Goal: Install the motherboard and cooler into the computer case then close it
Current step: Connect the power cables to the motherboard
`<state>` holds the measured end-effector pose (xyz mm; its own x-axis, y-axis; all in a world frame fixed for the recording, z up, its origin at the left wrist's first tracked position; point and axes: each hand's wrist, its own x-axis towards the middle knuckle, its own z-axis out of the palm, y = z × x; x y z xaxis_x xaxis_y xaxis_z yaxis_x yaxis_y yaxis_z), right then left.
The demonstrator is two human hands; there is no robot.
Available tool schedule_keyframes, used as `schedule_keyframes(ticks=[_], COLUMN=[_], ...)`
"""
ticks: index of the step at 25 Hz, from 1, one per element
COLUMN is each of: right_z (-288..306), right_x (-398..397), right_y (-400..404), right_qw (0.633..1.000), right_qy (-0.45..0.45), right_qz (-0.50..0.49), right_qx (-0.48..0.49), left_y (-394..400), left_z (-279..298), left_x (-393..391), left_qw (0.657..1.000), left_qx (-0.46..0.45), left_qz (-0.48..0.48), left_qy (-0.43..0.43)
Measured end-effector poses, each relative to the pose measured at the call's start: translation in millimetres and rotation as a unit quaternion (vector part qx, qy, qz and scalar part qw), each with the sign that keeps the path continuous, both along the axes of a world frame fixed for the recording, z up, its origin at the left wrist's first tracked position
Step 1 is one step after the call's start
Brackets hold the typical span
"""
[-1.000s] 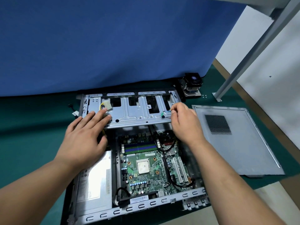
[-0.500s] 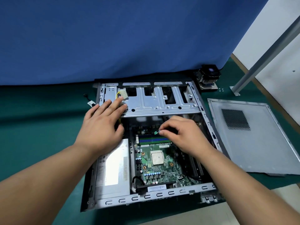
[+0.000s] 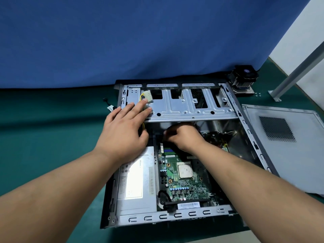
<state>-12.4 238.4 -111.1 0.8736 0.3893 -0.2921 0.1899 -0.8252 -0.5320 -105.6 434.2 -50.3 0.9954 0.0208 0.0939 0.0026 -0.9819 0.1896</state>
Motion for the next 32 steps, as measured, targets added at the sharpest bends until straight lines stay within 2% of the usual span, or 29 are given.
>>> schedule_keyframes(ticks=[12, 27, 32], right_z=[-24, -17, -17], right_x=[17, 11, 13], right_y=[23, 21, 22], right_qw=[0.996, 0.999, 0.997], right_qy=[-0.041, -0.035, -0.025], right_qz=[0.046, 0.029, 0.062], right_qx=[-0.067, -0.016, -0.035], left_y=[2, 2, 2], left_z=[-6, -5, -5], left_x=[2, 2, 3], left_qw=[1.000, 1.000, 1.000], left_qx=[-0.005, -0.009, -0.010], left_qz=[-0.001, -0.002, -0.002], left_qy=[-0.019, -0.015, -0.011])
